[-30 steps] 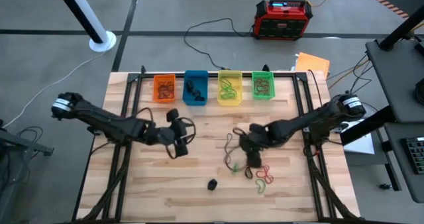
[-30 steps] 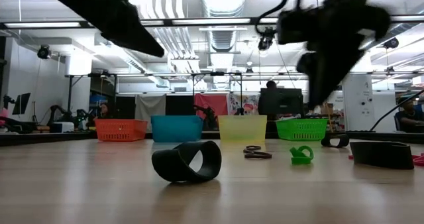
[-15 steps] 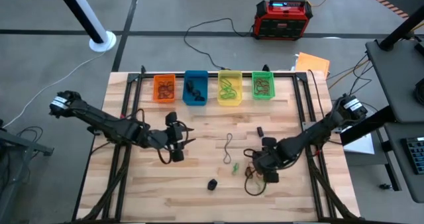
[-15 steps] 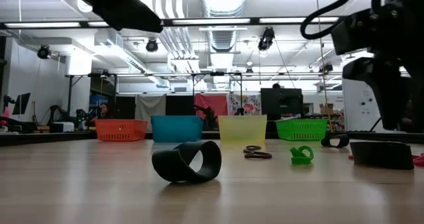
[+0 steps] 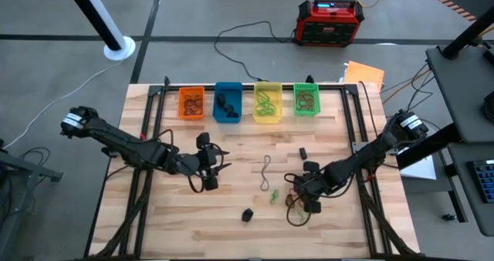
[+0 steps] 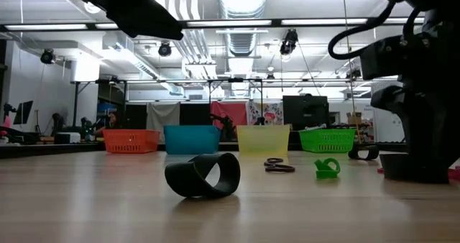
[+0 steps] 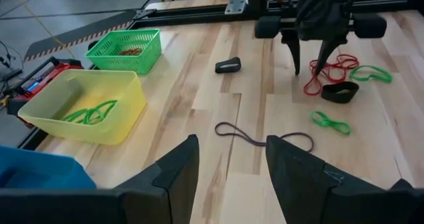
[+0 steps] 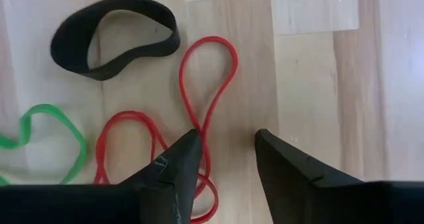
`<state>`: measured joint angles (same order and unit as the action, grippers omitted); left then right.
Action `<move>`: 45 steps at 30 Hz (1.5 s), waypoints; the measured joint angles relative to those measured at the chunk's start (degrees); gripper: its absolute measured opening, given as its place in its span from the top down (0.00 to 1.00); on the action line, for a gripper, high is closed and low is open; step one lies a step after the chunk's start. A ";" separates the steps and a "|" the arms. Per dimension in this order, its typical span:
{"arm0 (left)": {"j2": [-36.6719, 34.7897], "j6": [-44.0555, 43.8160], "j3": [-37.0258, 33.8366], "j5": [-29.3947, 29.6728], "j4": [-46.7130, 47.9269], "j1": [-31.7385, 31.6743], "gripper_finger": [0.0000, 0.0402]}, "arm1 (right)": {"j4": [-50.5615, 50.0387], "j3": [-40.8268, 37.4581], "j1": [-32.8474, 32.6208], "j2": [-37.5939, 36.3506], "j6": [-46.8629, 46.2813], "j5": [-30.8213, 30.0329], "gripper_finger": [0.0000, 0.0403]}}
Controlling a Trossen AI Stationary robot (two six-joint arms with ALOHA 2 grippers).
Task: Sort rubber bands into baskets
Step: Put the red rubber band into the green bin
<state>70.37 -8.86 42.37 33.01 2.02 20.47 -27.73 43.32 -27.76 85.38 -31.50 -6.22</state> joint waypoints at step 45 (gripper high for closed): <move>-0.04 -11.54 0.98 -0.08 -1.99 0.00 0.60 | -0.30 12.36 17.06 -5.60 32.18 -2.80 0.98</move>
<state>70.32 -20.40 43.35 32.94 0.03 20.47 -28.03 55.68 -10.70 79.79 0.69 -9.02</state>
